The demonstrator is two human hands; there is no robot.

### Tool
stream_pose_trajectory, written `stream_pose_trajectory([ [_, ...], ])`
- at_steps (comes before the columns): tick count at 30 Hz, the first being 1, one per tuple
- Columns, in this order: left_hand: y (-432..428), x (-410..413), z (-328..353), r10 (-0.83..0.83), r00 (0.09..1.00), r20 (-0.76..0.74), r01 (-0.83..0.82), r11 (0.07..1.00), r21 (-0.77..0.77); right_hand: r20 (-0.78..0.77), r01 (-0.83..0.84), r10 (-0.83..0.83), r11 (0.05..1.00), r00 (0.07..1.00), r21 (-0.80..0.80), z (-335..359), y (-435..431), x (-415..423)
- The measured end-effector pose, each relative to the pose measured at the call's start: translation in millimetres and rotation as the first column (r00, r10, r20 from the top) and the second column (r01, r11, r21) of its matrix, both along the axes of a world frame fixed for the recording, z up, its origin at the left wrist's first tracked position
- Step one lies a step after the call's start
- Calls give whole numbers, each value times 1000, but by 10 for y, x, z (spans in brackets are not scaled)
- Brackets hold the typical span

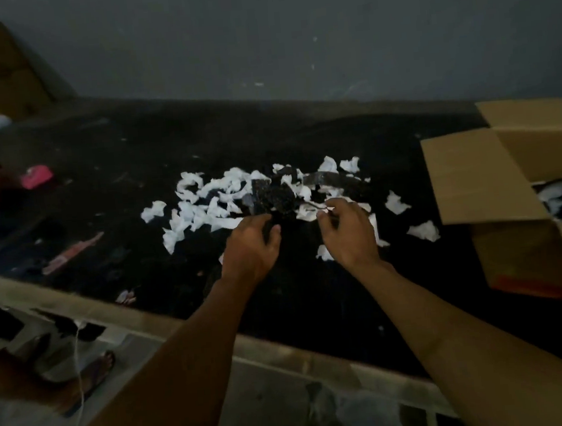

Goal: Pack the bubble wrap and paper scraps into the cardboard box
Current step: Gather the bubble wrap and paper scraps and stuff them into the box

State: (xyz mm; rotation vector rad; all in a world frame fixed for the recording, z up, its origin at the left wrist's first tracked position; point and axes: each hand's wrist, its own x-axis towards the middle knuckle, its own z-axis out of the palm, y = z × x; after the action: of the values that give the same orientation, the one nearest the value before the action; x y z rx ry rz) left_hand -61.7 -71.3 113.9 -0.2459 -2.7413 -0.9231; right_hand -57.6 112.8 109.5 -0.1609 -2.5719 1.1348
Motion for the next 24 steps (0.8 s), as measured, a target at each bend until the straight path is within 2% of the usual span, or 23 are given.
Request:
stream_pose_trajectory([
  [4, 278, -39, -267, -76, 995, 68, 77, 997, -15, 73, 119, -124, 991, 990, 70, -239, 181, 106],
  [6, 492, -110, -387, -142, 988, 59, 144, 989, -29, 114, 183, -194, 978, 974, 101, -372, 365, 87],
  [10, 904, -303, -611, -207, 978, 20, 207, 978, -14, 103, 284, -305, 942, 947, 178, -618, 796, -61],
  [12, 1060, -406, -775, -179, 984, -15, 178, 982, -60, 142, 324, -364, 915, 921, 240, -723, 1005, -186],
  [16, 1258, -554, -1131, -81, 983, 162, 114, 972, -205, 235, 384, -476, 855, 847, 348, -962, 1277, -436],
  [18, 1338, -623, -1296, -82, 972, 221, 133, 965, -228, 284, 370, -495, 840, 821, 397, -1020, 1344, -501],
  [21, 1428, -786, -1468, -128, 954, 273, 190, 958, -215, 451, 293, -443, 884, 775, 365, -1019, 1420, -666],
  [24, 1463, -968, -1558, -195, 950, 245, 232, 964, -133, 447, 292, -450, 878, 773, 378, -1190, 1407, -841],
])
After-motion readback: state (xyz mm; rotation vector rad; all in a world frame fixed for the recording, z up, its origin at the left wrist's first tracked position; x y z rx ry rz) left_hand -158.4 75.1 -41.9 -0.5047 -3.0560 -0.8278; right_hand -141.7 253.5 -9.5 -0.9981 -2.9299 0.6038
